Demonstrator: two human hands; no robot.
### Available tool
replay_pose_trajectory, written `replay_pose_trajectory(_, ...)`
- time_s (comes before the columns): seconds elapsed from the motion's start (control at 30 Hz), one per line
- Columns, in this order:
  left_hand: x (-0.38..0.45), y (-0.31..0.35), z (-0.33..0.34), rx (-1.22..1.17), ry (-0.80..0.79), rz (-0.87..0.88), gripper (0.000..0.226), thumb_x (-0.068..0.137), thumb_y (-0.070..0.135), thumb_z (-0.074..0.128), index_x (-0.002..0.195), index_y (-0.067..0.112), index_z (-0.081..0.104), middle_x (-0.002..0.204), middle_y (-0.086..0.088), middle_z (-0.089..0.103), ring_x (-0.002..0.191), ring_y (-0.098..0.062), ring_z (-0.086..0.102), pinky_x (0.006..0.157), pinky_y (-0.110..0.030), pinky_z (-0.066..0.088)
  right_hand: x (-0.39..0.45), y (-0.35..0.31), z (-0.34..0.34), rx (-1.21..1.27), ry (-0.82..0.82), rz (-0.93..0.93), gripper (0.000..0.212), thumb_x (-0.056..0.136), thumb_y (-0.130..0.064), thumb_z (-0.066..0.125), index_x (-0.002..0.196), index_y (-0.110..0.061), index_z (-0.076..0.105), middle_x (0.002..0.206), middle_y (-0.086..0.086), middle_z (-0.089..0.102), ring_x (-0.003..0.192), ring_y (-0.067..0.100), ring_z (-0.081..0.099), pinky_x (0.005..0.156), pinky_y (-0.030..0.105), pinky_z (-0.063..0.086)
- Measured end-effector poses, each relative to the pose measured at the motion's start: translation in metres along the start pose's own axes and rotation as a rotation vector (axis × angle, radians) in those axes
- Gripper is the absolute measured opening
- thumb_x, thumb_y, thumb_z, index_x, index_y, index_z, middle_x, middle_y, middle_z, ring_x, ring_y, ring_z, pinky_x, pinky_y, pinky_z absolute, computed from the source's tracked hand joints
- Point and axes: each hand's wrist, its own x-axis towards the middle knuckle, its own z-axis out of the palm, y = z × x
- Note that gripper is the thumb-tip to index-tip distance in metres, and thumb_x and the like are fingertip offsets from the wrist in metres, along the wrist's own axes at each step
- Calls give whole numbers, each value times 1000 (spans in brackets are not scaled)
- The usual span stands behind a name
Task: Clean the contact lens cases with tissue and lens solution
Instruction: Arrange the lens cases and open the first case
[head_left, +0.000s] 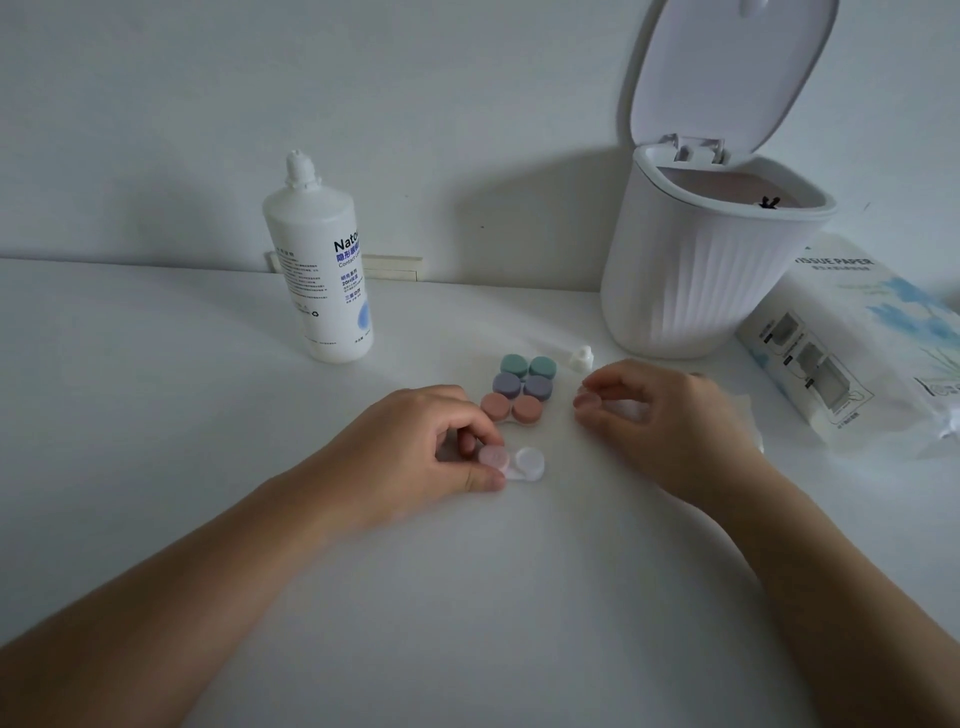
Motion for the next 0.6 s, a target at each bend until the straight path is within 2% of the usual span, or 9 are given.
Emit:
replay_pose_trajectory(0.03, 0, 0, 0, -3, 2, 3, 22, 71, 32, 91, 86, 33, 75, 83, 18, 58, 68, -2, 53, 61, -10, 37, 0, 0, -1, -21, -19, -9, 17, 86, -47, 73, 102, -40, 73, 83, -33, 69, 85, -33, 48, 70, -11, 28)
replay_pose_trajectory(0.1, 0, 0, 0, -10, 3, 10, 22, 71, 30, 91, 86, 32, 75, 83, 18, 58, 68, -1, 53, 61, -10, 37, 1, 2, -3, -56, -36, -41, 25, 90, -50, 68, 113, -41, 72, 95, -26, 74, 102, -16, 52, 72, -8, 30)
replay_pose_trajectory(0.17, 0, 1, -1, -9, 3, 12, 22, 71, 30, 91, 86, 32, 75, 84, 16, 59, 68, -1, 53, 61, -9, 36, 1, 5, -3, -127, -66, -88, 29, 94, -52, 63, 120, -43, 68, 108, -15, 74, 104, 4, 55, 70, 6, 31)
replay_pose_trajectory(0.23, -1, 1, 0, -10, 6, 9, 22, 71, 31, 91, 86, 33, 75, 84, 16, 59, 68, -1, 53, 61, -9, 37, 0, 6, -2, -154, -102, -123, 32, 95, -47, 62, 125, -39, 67, 115, -10, 72, 103, 10, 55, 71, 11, 28)
replay_pose_trajectory(0.3, -1, 2, 0, -3, 6, 7, 22, 71, 32, 91, 86, 33, 75, 84, 16, 59, 68, -1, 53, 61, -10, 37, 0, 5, -1, -96, -83, -157, 31, 94, -38, 68, 124, -31, 70, 118, -9, 72, 109, 9, 52, 79, 5, 30)
replay_pose_trajectory(0.37, 0, 1, -1, 3, 4, 3, 22, 71, 33, 90, 87, 33, 75, 84, 18, 58, 69, -2, 53, 61, -11, 37, 0, 2, -3, -27, -17, -206, 24, 92, -32, 72, 115, -25, 74, 113, -9, 73, 106, 8, 57, 86, -2, 32)
replay_pose_trajectory(0.43, 0, 1, 0, 15, 5, 4, 23, 71, 34, 90, 87, 32, 74, 84, 18, 58, 70, -1, 54, 61, -11, 37, -1, -1, -5, 33, -2, -275, 15, 89, -28, 76, 103, -24, 76, 95, -11, 72, 87, 8, 63, 81, 11, 44)
replay_pose_trajectory(0.5, 1, 1, 0, 28, 6, 5, 23, 71, 35, 90, 87, 32, 74, 85, 18, 58, 70, -1, 54, 61, -11, 37, -5, -6, -5, 101, -92, -292, 15, 83, -35, 78, 97, -28, 75, 73, -14, 63, 66, 8, 57, 64, 16, 42)
replay_pose_trajectory(0.6, 1, 0, 0, 52, 10, 10, 25, 71, 36, 90, 90, 30, 75, 86, 21, 58, 70, -1, 54, 60, -11, 35, -12, -14, 4, 127, -258, -271, 29, 76, -47, 79, 101, -33, 74, 64, -16, 56, 57, 7, 51, 57, 17, 40)
